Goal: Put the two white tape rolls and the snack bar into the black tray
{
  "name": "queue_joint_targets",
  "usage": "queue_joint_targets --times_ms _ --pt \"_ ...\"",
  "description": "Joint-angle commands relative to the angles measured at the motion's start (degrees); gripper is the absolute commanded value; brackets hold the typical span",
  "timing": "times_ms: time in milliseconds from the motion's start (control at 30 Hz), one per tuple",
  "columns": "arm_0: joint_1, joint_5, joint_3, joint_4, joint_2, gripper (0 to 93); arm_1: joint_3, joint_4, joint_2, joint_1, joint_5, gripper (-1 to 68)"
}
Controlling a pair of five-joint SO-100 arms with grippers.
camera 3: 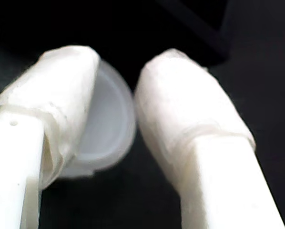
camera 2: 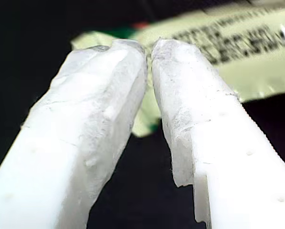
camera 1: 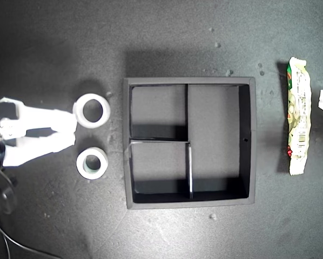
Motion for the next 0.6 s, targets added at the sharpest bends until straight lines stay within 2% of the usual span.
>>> queue_joint_targets --times_ms 0,133,300,433,567 --pt "-1.41 1.41 -5.27 3.69 -1.23 11.3 -9.05 -2.72 -5.36 0.18 -7.12 6.1" --pt "-1.41 3.69 -15.29 3.52 -17.93 14.4 -27.51 -3.08 -31.03 -3.25 -16.96 12.8" --pt "-2.55 6.86 -27.25 3.08 -39.2 15.5 -55.72 12.57 -61.79 -7.82 -26.81 15.4" --pt "-2.99 8.61 -34.28 3.08 -51.77 15.8 -62.23 21.36 -72.77 -9.76 -30.5 15.8" --pt "-2.29 8.53 -38.85 3.08 -61.0 15.9 -59.06 22.76 -73.3 -10.99 -29.18 17.4"
